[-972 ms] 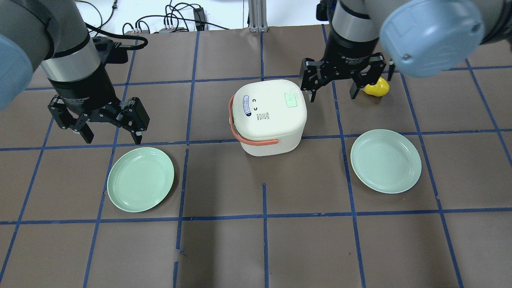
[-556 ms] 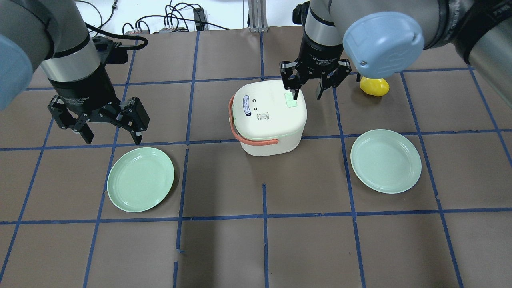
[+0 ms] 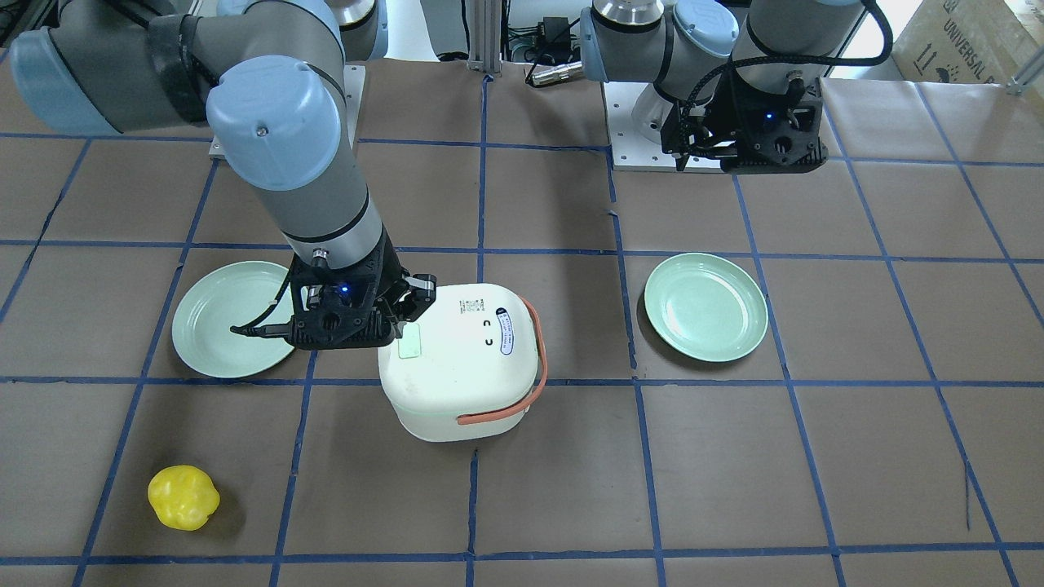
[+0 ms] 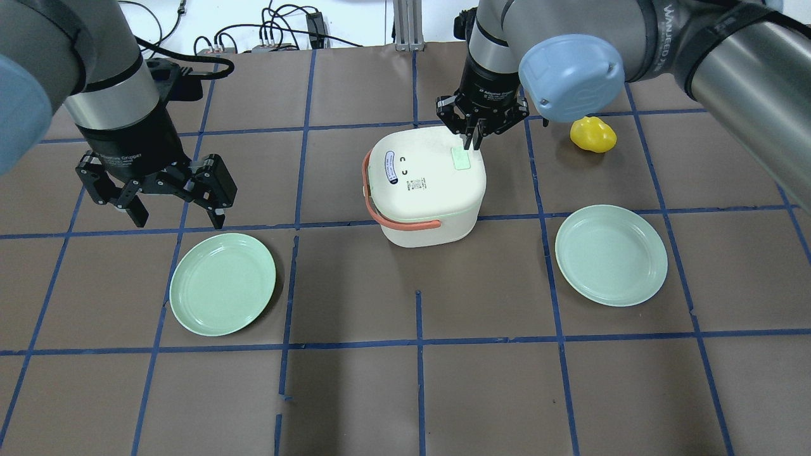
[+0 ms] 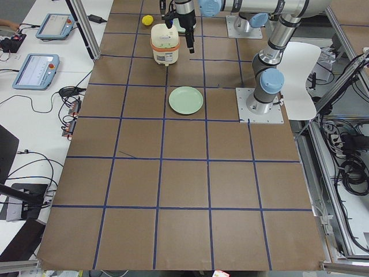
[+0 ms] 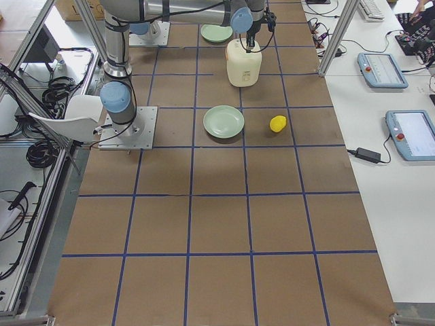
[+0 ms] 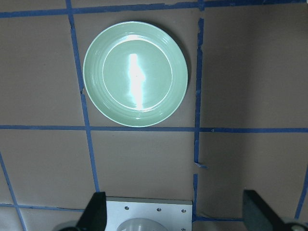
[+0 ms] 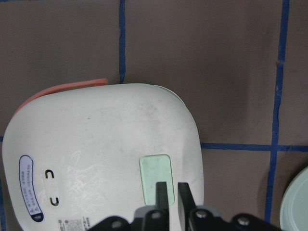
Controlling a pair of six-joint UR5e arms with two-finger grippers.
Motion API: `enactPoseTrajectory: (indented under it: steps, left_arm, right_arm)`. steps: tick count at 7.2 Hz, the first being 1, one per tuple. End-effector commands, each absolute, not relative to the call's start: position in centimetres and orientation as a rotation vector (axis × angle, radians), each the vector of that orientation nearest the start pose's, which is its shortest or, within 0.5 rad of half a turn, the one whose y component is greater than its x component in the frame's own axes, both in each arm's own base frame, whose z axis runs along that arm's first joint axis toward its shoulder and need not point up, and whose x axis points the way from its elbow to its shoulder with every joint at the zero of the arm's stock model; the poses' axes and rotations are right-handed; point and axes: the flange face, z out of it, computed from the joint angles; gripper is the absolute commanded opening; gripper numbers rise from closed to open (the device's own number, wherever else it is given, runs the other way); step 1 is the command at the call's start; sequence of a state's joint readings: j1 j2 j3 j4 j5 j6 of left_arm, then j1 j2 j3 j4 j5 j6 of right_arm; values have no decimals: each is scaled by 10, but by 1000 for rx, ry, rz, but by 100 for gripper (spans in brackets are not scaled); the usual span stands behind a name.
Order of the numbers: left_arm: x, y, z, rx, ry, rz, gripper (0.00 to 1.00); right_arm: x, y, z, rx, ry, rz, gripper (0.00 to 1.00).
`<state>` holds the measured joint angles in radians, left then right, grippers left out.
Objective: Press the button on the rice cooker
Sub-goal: 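Press down on the green lid button with the right gripper fingers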
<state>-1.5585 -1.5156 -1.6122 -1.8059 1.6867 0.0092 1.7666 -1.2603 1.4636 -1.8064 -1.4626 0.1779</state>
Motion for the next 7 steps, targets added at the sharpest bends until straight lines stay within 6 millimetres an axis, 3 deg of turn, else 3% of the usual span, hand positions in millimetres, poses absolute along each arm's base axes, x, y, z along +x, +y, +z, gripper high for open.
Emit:
enactPoseTrajectory:
  steps: [1,7]
  left_arm:
    - [-116,-446,474,15,3009,336,100]
    - [-116,-446,474,13,3010,336,100]
  right_arm:
    - [263,-589,388,-64,3028,-41,21]
    - [269,-589,368,-69,3032,4,21]
